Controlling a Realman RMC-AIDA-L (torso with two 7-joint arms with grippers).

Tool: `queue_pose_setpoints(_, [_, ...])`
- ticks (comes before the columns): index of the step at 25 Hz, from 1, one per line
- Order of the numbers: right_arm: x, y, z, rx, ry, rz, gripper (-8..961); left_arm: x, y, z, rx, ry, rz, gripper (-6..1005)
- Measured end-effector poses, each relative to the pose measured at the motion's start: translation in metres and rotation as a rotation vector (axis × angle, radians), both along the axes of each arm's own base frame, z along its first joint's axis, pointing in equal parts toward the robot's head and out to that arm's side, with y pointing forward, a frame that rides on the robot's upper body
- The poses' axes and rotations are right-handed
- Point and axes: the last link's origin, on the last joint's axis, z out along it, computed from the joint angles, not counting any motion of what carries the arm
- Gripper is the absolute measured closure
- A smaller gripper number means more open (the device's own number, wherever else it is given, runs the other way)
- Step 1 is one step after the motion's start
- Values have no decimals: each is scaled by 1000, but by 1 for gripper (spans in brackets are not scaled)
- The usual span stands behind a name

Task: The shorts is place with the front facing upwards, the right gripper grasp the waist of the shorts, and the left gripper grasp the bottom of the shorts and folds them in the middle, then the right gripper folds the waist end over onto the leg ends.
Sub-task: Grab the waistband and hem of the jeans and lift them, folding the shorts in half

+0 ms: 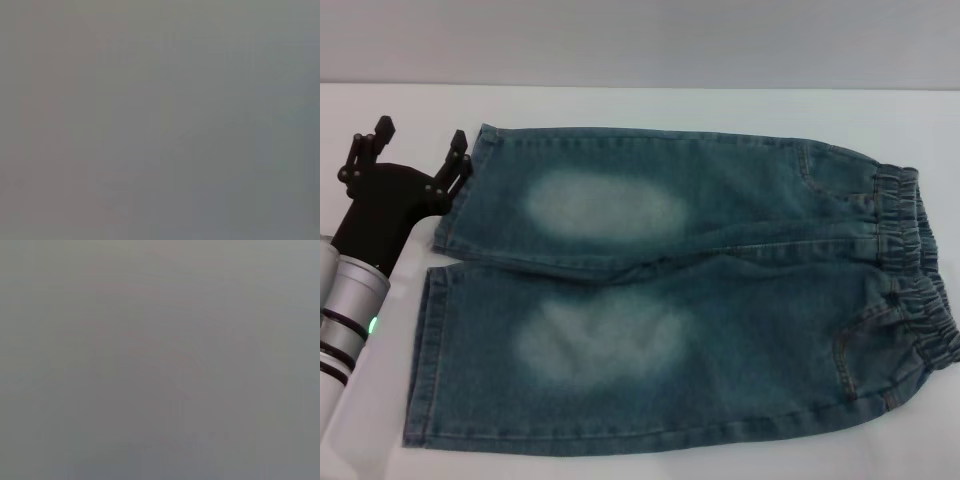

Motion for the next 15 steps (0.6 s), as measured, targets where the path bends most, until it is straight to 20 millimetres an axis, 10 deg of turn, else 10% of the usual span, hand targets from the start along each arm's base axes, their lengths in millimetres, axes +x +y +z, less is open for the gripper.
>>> queue_pose_setpoints(15, [11,24,7,-138,147,-8,141,16,24,-20,-191,-32,107,150])
